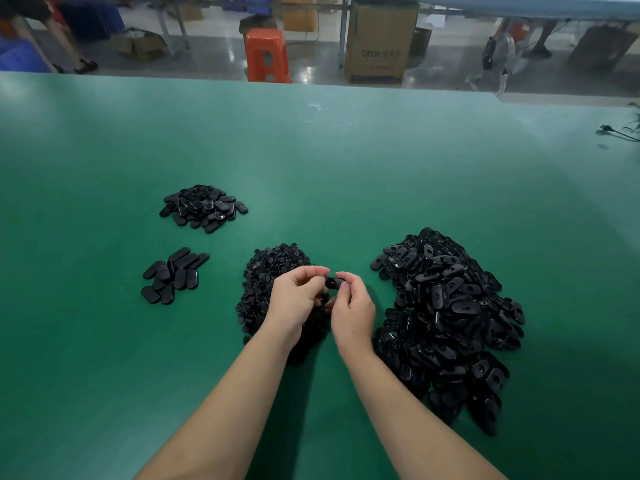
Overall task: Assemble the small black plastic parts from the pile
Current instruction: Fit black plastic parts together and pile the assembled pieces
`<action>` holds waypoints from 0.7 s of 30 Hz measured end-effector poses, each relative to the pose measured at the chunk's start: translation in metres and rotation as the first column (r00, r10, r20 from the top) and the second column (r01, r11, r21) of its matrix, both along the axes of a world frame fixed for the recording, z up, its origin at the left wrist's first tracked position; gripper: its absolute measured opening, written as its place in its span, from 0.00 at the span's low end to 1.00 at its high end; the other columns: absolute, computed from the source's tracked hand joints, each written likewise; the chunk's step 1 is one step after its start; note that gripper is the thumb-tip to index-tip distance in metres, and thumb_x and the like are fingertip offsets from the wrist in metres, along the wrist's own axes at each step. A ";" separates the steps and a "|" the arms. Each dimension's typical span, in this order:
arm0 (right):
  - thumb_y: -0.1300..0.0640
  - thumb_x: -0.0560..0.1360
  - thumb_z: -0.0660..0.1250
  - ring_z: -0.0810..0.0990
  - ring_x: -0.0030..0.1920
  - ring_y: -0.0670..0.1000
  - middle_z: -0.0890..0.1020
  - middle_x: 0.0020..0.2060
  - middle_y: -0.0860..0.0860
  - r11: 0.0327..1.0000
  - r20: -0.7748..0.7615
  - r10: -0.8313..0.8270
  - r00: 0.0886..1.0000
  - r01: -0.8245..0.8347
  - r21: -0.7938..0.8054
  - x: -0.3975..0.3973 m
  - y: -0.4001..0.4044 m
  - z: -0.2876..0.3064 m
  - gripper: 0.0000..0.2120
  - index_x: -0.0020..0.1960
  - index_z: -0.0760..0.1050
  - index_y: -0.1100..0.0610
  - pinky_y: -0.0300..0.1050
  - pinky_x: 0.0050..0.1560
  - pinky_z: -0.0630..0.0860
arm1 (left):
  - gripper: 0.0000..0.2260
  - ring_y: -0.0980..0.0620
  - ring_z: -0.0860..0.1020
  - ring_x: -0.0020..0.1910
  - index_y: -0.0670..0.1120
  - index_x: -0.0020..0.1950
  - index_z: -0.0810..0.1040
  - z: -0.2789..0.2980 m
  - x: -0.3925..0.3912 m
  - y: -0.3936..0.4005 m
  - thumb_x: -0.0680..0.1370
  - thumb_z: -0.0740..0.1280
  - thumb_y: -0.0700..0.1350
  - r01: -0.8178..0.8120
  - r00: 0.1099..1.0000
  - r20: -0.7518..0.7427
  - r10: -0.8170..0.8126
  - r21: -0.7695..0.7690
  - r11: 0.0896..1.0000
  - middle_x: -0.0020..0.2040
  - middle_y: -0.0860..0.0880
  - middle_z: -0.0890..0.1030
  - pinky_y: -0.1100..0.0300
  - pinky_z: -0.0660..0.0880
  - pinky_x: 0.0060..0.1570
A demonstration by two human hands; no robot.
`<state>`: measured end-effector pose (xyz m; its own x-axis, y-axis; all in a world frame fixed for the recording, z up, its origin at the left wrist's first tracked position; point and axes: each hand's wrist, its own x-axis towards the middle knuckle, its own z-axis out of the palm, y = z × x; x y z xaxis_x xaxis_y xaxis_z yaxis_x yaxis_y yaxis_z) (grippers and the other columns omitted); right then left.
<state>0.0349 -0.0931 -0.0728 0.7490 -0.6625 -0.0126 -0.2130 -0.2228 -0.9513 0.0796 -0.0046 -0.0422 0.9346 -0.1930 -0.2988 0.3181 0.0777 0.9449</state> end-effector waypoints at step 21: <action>0.60 0.83 0.59 0.82 0.46 0.51 0.84 0.46 0.47 1.000 -0.006 -0.001 1.000 0.001 0.002 0.001 0.000 0.001 0.11 0.55 0.79 0.51 0.53 0.52 0.78 | 0.05 0.51 0.81 0.36 0.41 0.50 0.84 0.008 -0.003 0.006 0.79 0.69 0.34 0.084 0.996 0.038 -0.084 0.004 0.996 0.36 0.45 0.84 0.63 0.75 0.31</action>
<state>0.0355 -0.0931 -0.0718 0.7485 -0.6628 -0.0183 -0.2189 -0.2209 -0.9504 0.0765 0.0011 -0.0344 0.9259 -0.2707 -0.2635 0.2870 0.0505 0.9566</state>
